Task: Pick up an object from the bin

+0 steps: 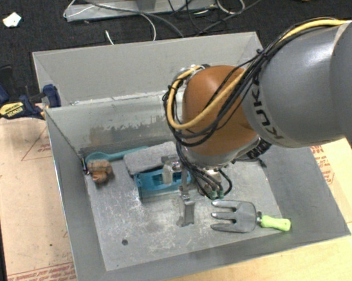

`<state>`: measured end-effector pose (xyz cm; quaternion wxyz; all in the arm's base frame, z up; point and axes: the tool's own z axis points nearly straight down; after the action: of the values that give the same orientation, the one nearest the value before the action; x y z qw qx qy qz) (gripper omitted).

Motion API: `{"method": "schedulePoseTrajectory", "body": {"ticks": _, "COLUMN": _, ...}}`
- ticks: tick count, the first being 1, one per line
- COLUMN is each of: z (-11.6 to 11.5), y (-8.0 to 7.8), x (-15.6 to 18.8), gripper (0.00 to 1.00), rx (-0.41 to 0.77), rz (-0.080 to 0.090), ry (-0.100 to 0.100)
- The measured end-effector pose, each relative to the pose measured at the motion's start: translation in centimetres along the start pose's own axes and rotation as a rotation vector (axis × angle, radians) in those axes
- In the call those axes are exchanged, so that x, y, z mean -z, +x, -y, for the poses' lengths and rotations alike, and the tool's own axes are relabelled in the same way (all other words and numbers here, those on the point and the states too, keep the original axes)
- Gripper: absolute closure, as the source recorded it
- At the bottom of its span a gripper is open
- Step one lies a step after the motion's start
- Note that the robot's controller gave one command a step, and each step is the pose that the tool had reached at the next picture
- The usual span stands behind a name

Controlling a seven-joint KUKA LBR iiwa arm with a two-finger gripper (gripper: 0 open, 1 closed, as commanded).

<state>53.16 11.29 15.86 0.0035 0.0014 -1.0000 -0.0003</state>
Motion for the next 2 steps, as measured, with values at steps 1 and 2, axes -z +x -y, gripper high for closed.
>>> {"method": "schedulePoseTrajectory", "body": {"ticks": 1, "z": 0.0, "y": -0.2, "x": 0.4, "gripper": 0.0, "rx": -0.003, "rz": 0.007, "ry": -0.001}}
{"method": "schedulePoseTrajectory", "body": {"ticks": 2, "z": 6.5, "y": -6.9, "x": -1.8, "gripper": 0.0, "rx": 0.028, "rz": 0.012, "ry": -0.002}}
